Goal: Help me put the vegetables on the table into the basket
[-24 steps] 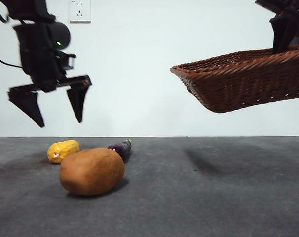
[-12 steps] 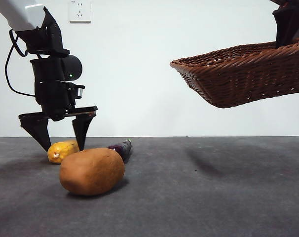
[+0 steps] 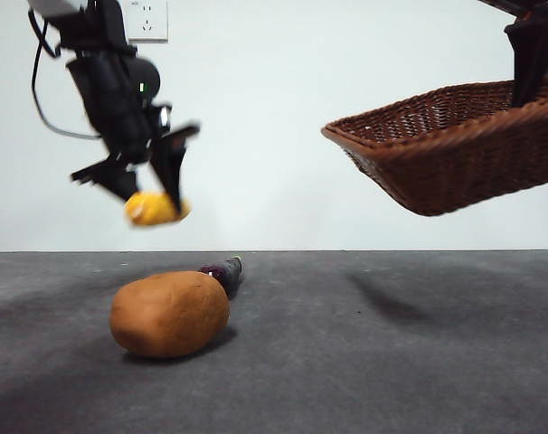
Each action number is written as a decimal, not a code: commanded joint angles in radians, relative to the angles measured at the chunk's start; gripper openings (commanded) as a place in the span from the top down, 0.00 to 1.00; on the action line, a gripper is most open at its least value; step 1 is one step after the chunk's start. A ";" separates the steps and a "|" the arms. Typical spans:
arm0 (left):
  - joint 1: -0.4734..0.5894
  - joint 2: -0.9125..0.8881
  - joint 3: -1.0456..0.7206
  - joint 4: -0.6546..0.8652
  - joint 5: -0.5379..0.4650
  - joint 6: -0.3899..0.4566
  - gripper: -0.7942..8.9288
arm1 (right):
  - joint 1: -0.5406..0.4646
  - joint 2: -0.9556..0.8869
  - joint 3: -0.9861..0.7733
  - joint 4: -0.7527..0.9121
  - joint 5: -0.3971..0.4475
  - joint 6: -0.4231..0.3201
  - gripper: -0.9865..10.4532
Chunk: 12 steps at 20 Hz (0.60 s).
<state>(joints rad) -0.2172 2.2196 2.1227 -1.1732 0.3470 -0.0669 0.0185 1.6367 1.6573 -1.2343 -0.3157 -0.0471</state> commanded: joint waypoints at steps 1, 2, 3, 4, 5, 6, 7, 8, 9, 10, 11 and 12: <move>-0.028 -0.022 0.059 -0.050 0.222 0.031 0.93 | 0.002 -0.005 -0.002 0.007 0.057 0.058 0.92; -0.051 -0.046 0.060 -0.045 0.280 0.033 0.93 | 0.002 -0.005 -0.002 0.006 0.091 0.084 0.92; -0.082 -0.071 0.060 -0.041 0.291 0.039 0.93 | 0.002 -0.005 -0.002 0.006 0.111 0.110 0.92; -0.120 -0.092 0.060 -0.030 0.285 0.043 0.93 | 0.009 -0.005 -0.002 0.006 0.116 0.130 0.92; -0.163 -0.110 0.060 -0.006 0.285 0.042 0.93 | 0.018 -0.005 -0.002 0.006 0.121 0.140 0.92; -0.204 -0.120 0.060 0.024 0.280 0.035 0.93 | 0.028 -0.005 -0.002 0.005 0.142 0.151 0.92; -0.252 -0.124 0.060 0.057 0.281 0.010 0.93 | 0.044 -0.005 -0.002 0.004 0.169 0.153 0.92; -0.294 -0.124 0.060 0.081 0.281 -0.012 0.93 | 0.063 -0.005 -0.002 0.000 0.179 0.159 0.92; -0.331 -0.123 0.060 0.105 0.275 -0.023 0.93 | 0.082 -0.005 -0.002 -0.007 0.177 0.165 0.92; -0.362 -0.123 0.060 0.123 0.248 -0.033 0.93 | 0.096 -0.005 -0.002 -0.012 0.177 0.169 0.92; -0.398 -0.123 0.060 0.145 0.190 -0.045 0.93 | 0.115 -0.005 -0.002 -0.021 0.177 0.172 0.92; -0.423 -0.123 0.060 0.159 0.133 -0.049 0.93 | 0.130 -0.005 -0.002 -0.024 0.177 0.172 0.92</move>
<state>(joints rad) -0.6388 2.0869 2.1857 -1.0180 0.4892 -0.1024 0.1455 1.6367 1.6573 -1.2667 -0.1310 0.1101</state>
